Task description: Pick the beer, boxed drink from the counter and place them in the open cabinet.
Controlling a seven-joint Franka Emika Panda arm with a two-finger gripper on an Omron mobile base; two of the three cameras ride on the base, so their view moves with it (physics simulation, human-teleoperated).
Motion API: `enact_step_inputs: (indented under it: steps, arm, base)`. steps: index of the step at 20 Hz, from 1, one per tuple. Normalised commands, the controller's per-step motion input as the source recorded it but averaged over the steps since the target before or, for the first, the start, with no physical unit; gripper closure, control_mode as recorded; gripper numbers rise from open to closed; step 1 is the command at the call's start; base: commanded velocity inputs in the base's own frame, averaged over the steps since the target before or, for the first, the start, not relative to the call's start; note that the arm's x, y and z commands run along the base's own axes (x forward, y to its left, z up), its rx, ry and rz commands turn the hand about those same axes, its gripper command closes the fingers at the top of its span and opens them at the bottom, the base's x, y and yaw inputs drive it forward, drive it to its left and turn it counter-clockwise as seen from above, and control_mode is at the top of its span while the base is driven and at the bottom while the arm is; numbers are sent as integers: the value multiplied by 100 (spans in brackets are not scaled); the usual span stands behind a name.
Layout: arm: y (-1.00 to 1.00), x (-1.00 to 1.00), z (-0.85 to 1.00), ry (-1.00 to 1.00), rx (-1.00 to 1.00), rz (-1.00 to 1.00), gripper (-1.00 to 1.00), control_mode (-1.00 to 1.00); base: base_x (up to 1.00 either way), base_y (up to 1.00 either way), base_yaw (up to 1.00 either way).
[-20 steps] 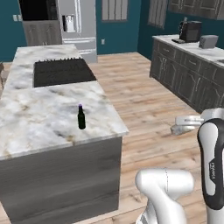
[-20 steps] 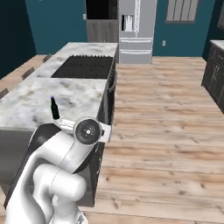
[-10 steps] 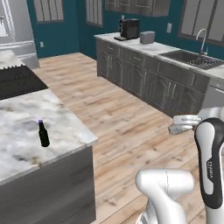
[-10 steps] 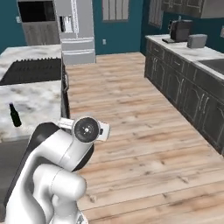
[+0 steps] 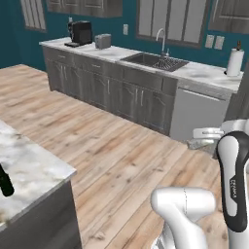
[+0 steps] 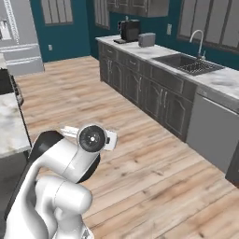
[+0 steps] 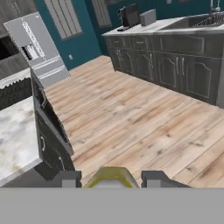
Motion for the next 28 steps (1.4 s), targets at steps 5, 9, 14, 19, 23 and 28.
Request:
enact_step_inputs:
  steps: [5, 9, 14, 19, 23, 28]
  arm:
    - [0, 0, 0, 0, 0, 0, 100, 100]
    - [0, 0, 0, 0, 0, 0, 100, 100]
    - [0, 0, 0, 0, 0, 0, 100, 100]
    - [0, 0, 0, 0, 0, 0, 100, 100]
    - [0, 0, 0, 0, 0, 0, 100, 100]
    - [0, 0, 0, 0, 0, 0, 100, 100]
  base:
    - [0, -11, -53]
    - [0, -6, -53]
    - [3, -3, -52]
    - [17, 0, -48]
    - [43, 4, -40]
    - [66, 26, -24]
